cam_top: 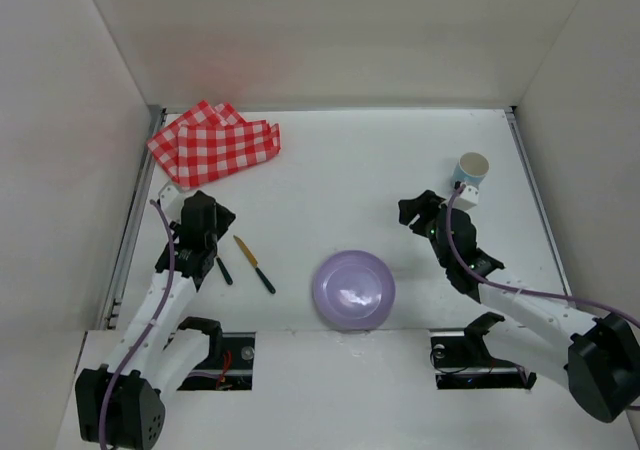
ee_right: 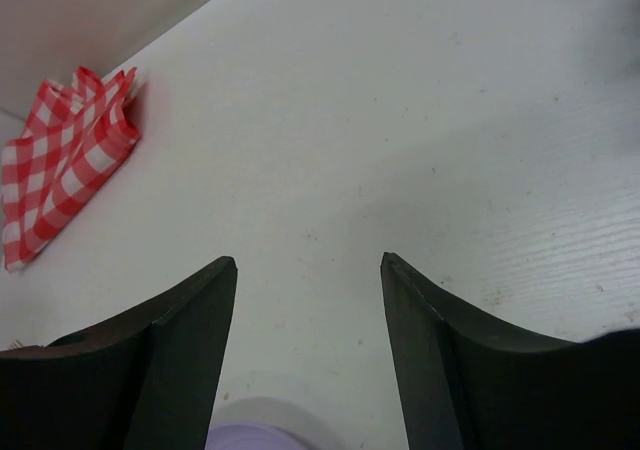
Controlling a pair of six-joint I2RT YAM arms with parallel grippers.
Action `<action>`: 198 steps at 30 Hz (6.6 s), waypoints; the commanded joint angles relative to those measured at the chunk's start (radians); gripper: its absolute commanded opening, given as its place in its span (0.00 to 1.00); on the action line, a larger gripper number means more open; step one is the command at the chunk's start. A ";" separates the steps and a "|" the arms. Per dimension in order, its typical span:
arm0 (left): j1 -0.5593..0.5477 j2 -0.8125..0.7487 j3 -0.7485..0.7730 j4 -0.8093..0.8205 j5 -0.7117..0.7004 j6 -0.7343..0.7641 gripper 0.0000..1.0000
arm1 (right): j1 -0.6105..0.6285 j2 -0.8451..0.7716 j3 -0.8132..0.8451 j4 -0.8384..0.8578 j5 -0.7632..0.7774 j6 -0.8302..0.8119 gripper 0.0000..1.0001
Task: Set the dinner table for one person
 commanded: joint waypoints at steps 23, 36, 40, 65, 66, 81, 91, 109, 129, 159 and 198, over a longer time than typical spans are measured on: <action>0.110 0.552 0.328 0.347 -0.190 -0.089 0.32 | 0.019 0.121 0.092 0.040 -0.116 -0.012 0.30; 0.348 0.855 0.478 0.289 -0.087 -0.086 0.41 | 0.059 0.173 0.112 0.044 -0.105 -0.030 0.59; 0.369 0.967 0.541 0.276 -0.013 -0.078 0.37 | 0.059 0.150 0.097 0.055 -0.099 -0.022 0.59; -0.299 1.083 0.402 0.595 0.229 -0.368 0.03 | 0.039 0.169 0.096 0.049 -0.084 -0.032 0.59; -0.330 1.080 0.396 0.605 0.228 -0.385 0.03 | 0.039 0.167 0.096 0.050 -0.081 -0.032 0.59; -0.528 0.800 0.218 0.741 0.154 -0.493 0.38 | 0.022 0.192 0.103 0.041 -0.069 -0.077 0.59; -0.398 0.380 -0.083 0.615 0.056 -0.258 0.38 | 0.159 0.421 0.353 -0.087 -0.102 -0.179 0.20; -0.120 0.295 -0.313 0.795 0.205 -0.201 0.37 | 0.235 1.310 1.580 -0.646 0.008 -0.553 0.76; -0.109 0.430 -0.244 0.809 0.232 -0.238 0.47 | 0.245 1.684 2.403 -1.066 0.143 -0.524 0.10; -0.158 0.689 -0.083 0.806 0.277 -0.316 0.43 | -0.050 0.471 0.548 -0.231 -0.026 0.074 0.08; -0.123 0.439 -0.209 0.747 0.140 -0.204 0.05 | -0.200 0.124 0.031 -0.294 -0.026 0.389 0.17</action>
